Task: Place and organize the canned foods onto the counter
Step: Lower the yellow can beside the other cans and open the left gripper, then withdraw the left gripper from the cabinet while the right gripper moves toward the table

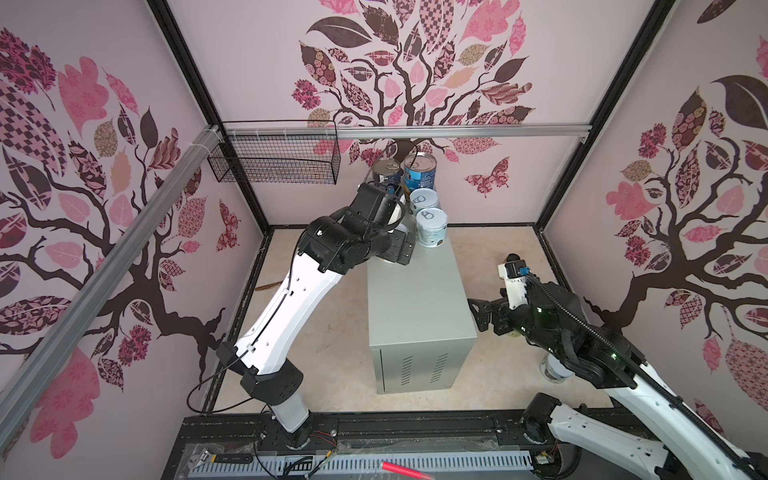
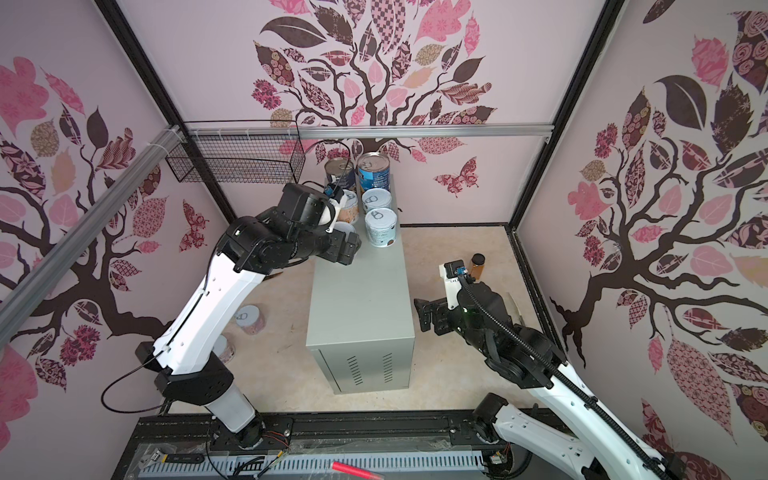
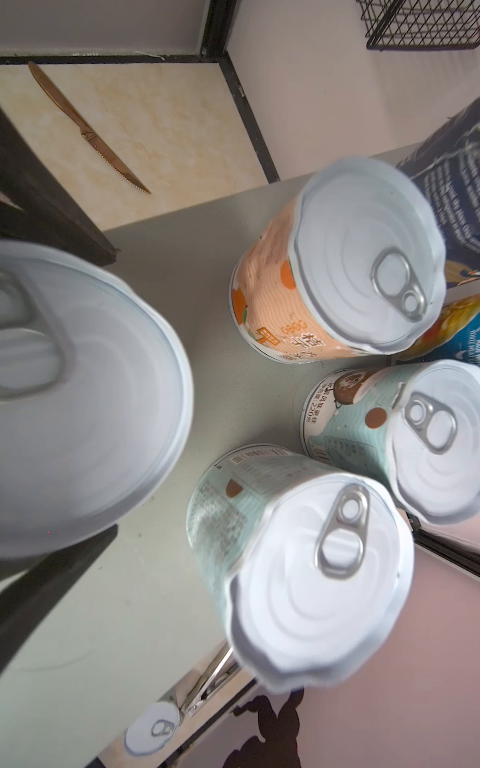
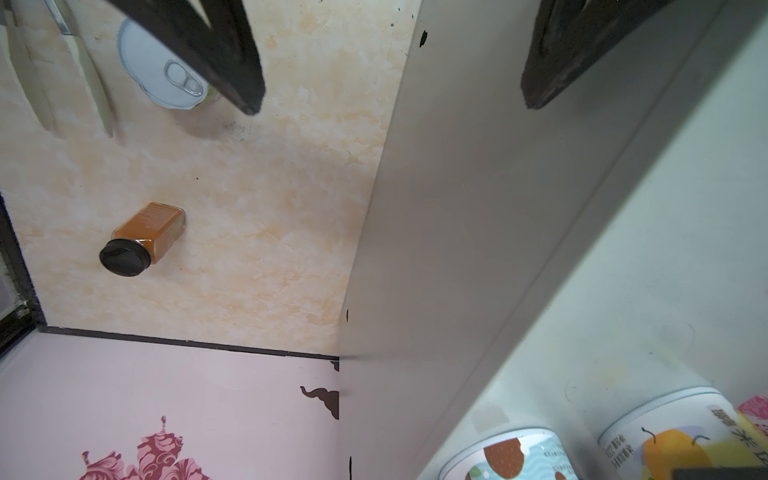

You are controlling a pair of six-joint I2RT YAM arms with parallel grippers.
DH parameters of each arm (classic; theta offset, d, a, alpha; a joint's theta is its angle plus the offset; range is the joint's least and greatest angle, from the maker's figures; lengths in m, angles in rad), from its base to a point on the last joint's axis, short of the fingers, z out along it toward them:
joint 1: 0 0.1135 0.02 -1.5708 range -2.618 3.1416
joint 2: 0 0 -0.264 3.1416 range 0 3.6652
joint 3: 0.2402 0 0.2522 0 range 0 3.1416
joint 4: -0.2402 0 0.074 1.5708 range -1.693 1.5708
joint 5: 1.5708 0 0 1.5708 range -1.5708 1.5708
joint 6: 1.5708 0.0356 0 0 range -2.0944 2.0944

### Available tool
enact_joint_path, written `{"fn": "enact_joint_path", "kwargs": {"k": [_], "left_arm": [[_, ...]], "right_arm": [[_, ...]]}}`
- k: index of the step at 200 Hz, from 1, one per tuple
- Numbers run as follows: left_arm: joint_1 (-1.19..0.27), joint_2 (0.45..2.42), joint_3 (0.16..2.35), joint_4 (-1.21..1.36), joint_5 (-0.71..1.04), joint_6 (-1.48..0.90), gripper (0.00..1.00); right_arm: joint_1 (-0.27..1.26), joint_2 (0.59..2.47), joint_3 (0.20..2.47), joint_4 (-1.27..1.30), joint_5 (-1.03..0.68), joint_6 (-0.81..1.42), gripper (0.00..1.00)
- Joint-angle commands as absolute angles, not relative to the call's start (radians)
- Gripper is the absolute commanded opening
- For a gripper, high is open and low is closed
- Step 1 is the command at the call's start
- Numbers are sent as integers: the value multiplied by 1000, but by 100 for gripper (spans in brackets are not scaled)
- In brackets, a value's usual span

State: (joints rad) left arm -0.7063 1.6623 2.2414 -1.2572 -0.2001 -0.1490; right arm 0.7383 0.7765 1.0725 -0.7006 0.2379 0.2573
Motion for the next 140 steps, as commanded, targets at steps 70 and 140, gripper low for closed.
{"fn": "enact_joint_path", "kwargs": {"k": [70, 140], "left_arm": [[-702, 1428, 2049, -1215, -143, -165, 67], [-704, 1302, 1811, -1116, -85, -211, 41]], "right_arm": [[741, 754, 1119, -754, 235, 304, 100], [742, 749, 1116, -767, 230, 326, 100]]}}
